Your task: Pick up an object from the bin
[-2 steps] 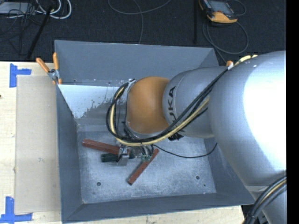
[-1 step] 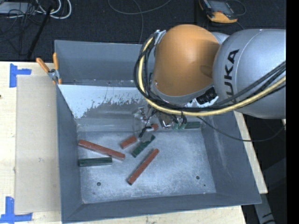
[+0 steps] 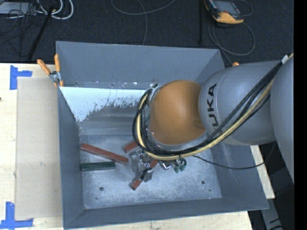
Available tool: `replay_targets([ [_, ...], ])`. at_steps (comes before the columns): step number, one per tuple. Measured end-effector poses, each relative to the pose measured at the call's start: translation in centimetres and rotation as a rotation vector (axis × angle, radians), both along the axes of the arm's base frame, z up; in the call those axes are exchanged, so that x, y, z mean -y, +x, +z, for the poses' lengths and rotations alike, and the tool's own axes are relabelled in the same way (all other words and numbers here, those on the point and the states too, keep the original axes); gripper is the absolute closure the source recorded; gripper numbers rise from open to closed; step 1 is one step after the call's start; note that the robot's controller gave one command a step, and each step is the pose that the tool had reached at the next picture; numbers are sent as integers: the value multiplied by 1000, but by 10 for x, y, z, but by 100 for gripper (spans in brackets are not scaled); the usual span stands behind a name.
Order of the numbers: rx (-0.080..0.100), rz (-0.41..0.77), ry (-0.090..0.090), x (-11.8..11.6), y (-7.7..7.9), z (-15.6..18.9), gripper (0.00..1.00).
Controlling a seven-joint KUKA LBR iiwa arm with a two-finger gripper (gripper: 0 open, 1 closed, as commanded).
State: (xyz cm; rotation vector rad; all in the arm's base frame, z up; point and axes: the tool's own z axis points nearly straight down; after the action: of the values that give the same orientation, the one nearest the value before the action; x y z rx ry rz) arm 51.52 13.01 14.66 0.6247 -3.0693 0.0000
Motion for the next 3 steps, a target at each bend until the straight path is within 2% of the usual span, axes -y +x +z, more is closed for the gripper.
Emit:
replay_targets([
  [1, 8, -4, 2, 0, 2, 3, 0],
  [2, 10, 279, 5, 26, 16, -76, 0],
  [3, 9, 276, 4, 26, 16, -76, 100],
])
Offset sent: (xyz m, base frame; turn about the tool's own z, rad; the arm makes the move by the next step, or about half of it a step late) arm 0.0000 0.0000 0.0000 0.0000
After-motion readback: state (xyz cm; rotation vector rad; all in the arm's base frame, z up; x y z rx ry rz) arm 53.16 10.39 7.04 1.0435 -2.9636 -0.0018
